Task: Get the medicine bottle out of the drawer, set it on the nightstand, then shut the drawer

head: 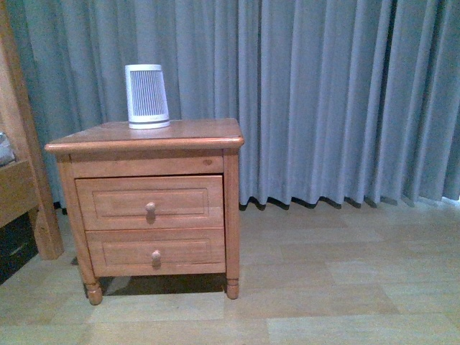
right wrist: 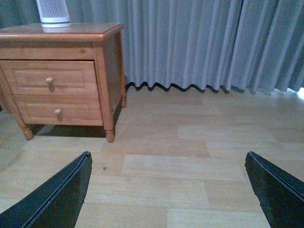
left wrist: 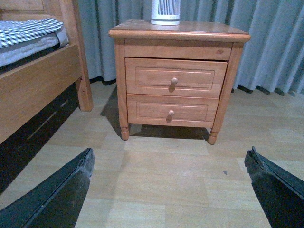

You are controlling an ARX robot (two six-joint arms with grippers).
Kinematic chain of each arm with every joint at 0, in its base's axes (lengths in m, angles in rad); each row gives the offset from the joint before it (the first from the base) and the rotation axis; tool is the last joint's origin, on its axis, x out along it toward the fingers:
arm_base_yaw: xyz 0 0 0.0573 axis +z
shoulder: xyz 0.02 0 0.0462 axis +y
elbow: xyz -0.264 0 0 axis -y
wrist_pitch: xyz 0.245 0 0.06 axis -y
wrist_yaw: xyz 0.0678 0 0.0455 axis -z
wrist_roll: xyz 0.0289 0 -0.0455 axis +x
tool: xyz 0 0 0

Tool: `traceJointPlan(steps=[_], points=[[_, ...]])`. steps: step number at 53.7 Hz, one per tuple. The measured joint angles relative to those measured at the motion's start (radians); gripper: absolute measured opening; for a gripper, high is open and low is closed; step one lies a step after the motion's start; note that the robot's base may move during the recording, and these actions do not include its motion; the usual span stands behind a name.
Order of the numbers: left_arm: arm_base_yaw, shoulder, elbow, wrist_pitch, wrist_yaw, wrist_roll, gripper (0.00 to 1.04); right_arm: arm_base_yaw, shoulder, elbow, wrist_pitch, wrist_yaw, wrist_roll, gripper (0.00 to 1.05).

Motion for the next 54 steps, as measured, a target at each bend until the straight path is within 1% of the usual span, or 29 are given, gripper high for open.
traceJointPlan(steps=[54], points=[[0.000, 0.000, 0.000, 0.000, 0.000, 0.000, 0.98, 0.000, 0.000, 0.000, 0.000, 0.000, 0.000, 0.98]])
